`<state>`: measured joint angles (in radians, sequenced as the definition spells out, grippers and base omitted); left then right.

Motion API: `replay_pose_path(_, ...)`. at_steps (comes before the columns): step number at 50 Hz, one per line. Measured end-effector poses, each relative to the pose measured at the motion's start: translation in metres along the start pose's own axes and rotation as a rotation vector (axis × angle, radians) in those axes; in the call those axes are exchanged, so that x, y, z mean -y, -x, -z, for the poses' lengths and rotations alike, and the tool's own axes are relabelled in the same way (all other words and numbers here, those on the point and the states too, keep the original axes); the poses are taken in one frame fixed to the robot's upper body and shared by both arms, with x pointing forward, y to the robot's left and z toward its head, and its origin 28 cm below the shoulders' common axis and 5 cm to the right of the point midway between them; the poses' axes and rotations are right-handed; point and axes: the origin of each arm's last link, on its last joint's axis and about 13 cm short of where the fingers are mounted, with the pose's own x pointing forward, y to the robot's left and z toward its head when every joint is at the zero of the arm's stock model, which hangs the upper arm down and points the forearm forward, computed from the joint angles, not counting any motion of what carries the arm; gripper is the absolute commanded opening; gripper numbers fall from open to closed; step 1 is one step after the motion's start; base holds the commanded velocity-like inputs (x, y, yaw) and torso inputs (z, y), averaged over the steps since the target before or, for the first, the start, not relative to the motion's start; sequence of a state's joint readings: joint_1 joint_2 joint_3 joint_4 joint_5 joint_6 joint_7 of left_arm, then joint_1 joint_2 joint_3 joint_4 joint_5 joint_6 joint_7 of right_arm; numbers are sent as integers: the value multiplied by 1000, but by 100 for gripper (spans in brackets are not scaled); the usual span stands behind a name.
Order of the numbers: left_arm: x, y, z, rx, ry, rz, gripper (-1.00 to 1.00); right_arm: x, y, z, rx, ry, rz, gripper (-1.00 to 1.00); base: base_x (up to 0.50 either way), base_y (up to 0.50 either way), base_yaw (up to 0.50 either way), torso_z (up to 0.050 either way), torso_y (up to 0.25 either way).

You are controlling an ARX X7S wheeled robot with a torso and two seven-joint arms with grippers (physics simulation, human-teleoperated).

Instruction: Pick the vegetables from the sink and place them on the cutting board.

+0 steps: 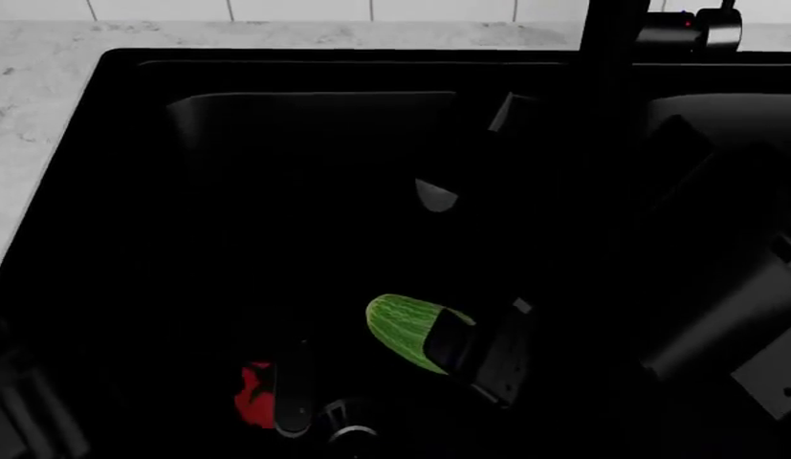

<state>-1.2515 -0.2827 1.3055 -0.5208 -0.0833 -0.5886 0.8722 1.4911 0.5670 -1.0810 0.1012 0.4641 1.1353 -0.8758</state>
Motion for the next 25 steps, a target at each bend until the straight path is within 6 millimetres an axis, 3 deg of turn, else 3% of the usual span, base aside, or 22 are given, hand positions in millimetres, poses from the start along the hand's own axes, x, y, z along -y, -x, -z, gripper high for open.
replay_pose_path(6, 0, -1, 3, 27, -4, -10, -100, 0, 0, 1, 2, 1, 3, 100, 20, 0, -5, -5, -11)
replay_pose_path(11, 0, 0, -1, 89, -94, -134, -100, -1, 1, 0, 4, 5, 7, 100, 16, 0, -1, -2, -2)
replay_pose_path(18, 1, 14, -7, 220, -181, -292, -100, -2, 2, -1, 6, 6, 14, 100, 12, 0, 4, 0, -1)
replay_pose_path(25, 8, 34, 1, 287, -194, -402, -100, -1, 4, -4, 0, 3, 25, 100, 13, 0, 2, 0, 0)
